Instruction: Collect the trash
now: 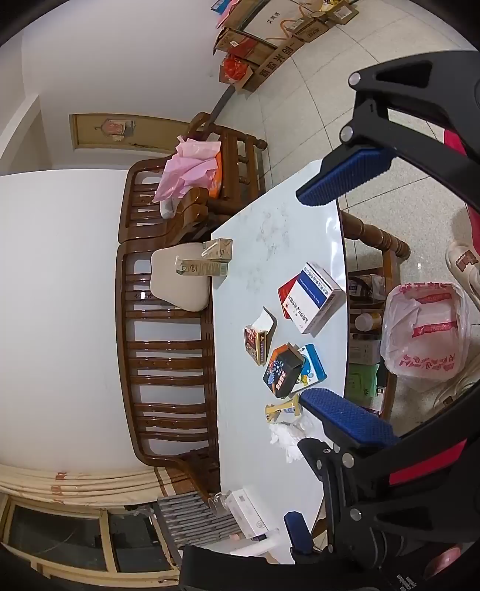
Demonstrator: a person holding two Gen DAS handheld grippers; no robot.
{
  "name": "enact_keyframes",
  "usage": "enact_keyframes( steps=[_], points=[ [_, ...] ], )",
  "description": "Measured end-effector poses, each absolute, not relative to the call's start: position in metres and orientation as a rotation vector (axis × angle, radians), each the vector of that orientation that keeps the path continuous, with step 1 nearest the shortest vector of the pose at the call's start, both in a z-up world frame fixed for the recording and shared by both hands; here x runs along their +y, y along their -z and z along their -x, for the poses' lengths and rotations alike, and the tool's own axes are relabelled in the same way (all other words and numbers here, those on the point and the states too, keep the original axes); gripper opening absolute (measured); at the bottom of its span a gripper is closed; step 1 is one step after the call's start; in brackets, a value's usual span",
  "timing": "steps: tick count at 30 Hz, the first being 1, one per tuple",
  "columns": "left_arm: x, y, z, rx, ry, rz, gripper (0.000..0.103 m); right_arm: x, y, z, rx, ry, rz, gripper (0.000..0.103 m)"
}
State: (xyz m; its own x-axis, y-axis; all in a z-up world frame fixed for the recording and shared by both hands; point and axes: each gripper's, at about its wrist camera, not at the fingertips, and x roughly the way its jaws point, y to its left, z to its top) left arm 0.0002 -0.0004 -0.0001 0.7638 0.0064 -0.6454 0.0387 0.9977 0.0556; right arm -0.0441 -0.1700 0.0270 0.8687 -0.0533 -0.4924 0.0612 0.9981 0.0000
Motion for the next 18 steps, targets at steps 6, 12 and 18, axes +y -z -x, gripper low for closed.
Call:
enact_keyframes(
  steps=[6,12,18],
  points=[
    [0.004,-0.006,-0.002,0.711,0.025,-0.055,0.096,-0.172,-0.028,0.044,0.517,0.057,-0.02,0.097],
    [0.001,-0.007,0.001,0.69,0.02,-0.061,0.096,-0.172,-0.029,0.045,0.511,0.06,-0.015,0.097],
    [0.001,-0.008,0.002,0.684,0.018,-0.043,0.096,-0.173,-0.03,0.045,0.515,0.056,-0.024,0.097]
  ],
)
